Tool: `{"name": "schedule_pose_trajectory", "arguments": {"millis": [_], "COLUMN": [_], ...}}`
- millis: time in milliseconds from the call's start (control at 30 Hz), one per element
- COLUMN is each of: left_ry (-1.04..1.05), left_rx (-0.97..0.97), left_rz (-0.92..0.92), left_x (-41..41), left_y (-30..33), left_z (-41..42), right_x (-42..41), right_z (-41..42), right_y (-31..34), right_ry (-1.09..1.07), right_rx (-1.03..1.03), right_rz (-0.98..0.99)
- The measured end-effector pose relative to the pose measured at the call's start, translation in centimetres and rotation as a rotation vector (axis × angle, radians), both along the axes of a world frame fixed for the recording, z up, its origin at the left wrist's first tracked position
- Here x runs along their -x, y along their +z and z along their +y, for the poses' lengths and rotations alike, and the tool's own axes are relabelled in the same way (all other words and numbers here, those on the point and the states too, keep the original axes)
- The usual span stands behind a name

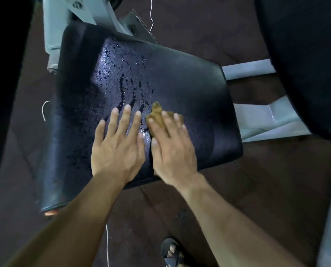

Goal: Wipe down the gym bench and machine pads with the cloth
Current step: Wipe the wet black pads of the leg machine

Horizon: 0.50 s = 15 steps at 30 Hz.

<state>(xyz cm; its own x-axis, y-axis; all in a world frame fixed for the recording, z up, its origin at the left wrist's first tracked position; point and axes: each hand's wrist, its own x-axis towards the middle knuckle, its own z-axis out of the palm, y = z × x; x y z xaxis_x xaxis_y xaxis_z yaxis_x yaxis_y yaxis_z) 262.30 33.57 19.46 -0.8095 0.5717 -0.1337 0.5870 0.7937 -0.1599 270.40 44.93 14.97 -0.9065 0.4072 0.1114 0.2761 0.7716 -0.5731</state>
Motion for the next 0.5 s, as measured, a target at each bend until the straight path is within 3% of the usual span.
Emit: {"name": "schedule_pose_trajectory", "arguments": {"millis": [167,367,500], "left_ry": [0.053,0.092,0.08], "left_rx": [0.023,0.007,-0.006], "left_rz": [0.035,0.054,0.058], "left_x": [-1.4,-1.5,-1.4], "left_y": [1.0,1.1,0.9], "left_z": [-3.6,-4.8,-4.8], "right_x": [-4.8,-2.9,2.8], "right_z": [0.3,5.1,4.2], "right_y": [-1.6,-2.9,-1.0], "right_ry": [0.073,-0.324,-0.328], "right_rx": [-0.09,0.072,0.08], "right_rz": [-0.062,-0.152,-0.189]}}
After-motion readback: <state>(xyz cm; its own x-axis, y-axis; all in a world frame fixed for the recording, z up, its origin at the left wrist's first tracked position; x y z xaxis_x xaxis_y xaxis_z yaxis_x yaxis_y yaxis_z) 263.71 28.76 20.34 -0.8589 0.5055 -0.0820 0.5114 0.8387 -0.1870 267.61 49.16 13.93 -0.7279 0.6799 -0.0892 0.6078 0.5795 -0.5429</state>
